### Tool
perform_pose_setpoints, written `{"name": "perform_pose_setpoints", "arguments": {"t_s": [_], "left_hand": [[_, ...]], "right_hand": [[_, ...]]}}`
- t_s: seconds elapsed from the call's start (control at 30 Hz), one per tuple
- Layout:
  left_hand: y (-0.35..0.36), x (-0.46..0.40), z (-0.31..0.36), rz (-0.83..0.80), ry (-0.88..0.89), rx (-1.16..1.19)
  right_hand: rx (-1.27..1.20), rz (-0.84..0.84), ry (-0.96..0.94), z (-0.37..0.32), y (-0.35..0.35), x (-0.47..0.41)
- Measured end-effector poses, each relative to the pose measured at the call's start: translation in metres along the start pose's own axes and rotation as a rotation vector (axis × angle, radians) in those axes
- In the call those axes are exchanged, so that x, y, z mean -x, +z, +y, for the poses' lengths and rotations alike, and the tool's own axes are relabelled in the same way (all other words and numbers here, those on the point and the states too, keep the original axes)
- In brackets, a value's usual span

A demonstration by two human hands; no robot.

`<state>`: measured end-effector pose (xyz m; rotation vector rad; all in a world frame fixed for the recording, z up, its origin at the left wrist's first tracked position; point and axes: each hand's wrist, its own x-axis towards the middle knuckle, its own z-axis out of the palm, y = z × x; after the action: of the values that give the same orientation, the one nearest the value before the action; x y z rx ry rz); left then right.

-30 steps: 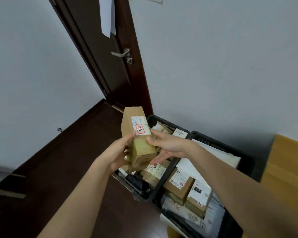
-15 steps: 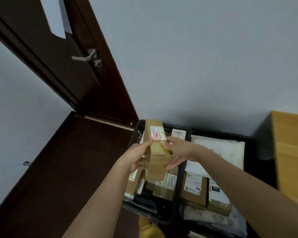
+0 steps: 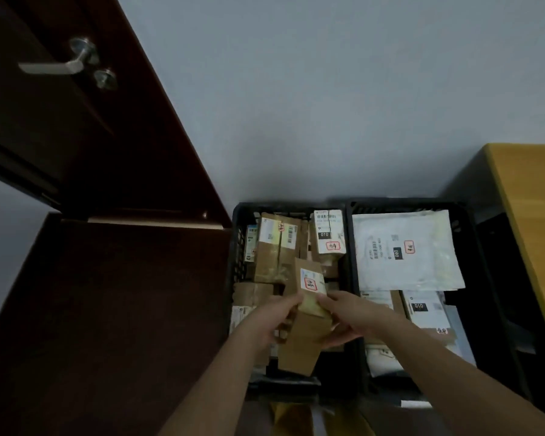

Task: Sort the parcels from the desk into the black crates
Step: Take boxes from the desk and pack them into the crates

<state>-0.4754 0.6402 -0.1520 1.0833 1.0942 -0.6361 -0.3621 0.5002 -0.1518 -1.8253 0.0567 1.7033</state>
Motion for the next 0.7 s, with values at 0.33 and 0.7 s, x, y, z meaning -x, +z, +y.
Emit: {"name": "perform_pose_setpoints", "arguments": {"t_s": [0.33,0.7], "left_hand": [[0.000,-0.080,-0.055,0.016,0.022,0.128],[-0.013,-0.104,-0.088,-0.066,0.073,0.145]], "right_hand": [[-0.074,0.035,0.013,0.040,0.013,-0.067],[0.192,0.249,-0.123,0.075,0.047,-0.091]]}}
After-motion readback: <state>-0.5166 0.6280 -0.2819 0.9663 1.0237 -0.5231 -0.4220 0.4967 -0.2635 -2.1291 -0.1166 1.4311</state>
